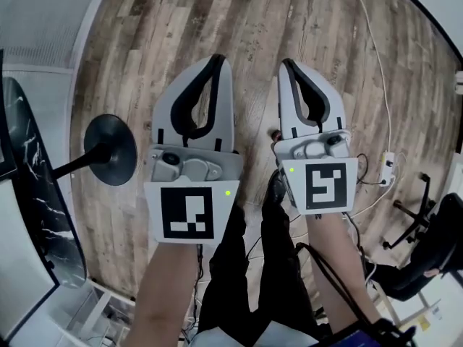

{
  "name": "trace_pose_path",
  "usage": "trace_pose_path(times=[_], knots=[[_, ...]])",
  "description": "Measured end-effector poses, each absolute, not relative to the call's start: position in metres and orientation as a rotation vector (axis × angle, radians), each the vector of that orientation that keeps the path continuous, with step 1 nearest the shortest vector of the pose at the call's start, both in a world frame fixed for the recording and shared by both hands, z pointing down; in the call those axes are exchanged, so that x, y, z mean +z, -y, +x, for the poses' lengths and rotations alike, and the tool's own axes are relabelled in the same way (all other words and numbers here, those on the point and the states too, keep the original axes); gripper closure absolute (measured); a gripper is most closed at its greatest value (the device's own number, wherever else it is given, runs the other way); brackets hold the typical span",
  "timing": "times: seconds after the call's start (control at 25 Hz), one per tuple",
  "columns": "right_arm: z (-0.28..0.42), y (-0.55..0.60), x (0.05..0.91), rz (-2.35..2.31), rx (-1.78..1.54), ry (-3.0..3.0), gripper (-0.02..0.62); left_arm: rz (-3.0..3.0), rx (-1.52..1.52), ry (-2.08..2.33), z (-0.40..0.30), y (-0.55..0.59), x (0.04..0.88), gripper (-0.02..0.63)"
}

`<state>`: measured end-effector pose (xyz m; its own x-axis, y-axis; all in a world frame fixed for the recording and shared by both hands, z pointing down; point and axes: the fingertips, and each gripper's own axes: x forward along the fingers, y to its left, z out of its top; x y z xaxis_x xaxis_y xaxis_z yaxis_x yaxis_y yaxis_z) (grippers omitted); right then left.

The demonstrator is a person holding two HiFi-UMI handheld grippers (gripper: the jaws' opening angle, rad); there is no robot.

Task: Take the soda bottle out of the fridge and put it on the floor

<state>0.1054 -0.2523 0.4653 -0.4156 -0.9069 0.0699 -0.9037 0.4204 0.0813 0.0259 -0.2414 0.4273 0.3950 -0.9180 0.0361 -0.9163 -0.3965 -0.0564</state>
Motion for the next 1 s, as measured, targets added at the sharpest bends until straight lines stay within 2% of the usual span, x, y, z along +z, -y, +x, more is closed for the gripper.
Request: trace_pose_path(times=[0.56,1.0], knots=[[0.089,0.235,0.167,1.694,-0.397,2.718,0.583,-2.366,0.113,-1.680,0.014,0.222,0.148,0.589],[0.083,0.182,0.003,1.677,-0.615,2.816,0.583,-2.183,0.139,-1.714,-0.002,0.165,-0.010,0.589]])
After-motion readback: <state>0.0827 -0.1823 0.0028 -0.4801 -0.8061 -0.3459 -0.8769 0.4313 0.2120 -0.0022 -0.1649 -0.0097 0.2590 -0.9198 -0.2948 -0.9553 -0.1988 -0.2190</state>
